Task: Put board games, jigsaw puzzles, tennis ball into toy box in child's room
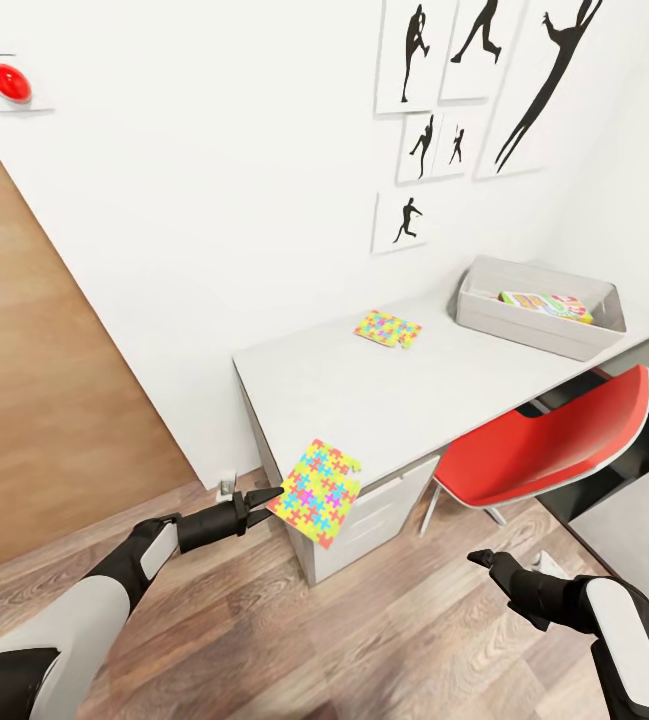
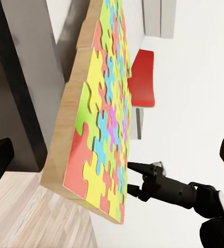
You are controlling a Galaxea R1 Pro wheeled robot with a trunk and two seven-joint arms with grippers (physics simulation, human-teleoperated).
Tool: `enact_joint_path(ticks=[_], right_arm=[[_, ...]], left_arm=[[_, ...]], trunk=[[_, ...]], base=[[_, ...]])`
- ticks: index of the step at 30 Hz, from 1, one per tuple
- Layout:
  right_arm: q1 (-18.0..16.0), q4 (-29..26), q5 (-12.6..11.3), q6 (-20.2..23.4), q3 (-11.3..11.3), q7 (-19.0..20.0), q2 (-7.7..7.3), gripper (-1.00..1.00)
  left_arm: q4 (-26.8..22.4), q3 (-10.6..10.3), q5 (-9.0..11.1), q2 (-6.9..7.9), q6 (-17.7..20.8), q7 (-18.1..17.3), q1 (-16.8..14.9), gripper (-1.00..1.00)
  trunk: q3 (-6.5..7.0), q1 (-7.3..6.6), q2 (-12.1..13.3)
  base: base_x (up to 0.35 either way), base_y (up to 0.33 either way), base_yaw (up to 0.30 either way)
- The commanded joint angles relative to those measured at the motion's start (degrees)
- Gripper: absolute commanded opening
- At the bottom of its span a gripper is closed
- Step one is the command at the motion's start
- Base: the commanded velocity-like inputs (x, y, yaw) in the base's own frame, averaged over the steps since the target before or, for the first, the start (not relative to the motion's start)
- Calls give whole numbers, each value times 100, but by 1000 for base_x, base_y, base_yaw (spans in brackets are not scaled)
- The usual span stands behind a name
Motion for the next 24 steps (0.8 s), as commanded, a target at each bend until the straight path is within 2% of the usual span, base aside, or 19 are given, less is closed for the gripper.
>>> enact_joint_path(ticks=[1, 19, 20, 24], right_arm=[[-4, -7, -60, 15, -4, -59, 0, 100], [-4, -1, -60, 15, -4, -59, 3, 100], [-4, -3, -60, 15, -4, -59, 5, 100], [-4, -3, -60, 15, -4, -59, 8, 100]], left_arm=[[1, 9, 13, 0, 50, -11, -3, 100], [1, 9, 18, 1, 47, -12, -2, 100], [1, 12, 18, 4, 45, -12, -2, -100], [1, 10, 18, 8, 47, -12, 5, -100]], trunk=[[-6, 1, -5], [-6, 1, -5], [-6, 1, -5], [-6, 1, -5]], base=[[2, -4, 0], [0, 0, 0], [0, 0, 0], [0, 0, 0]])
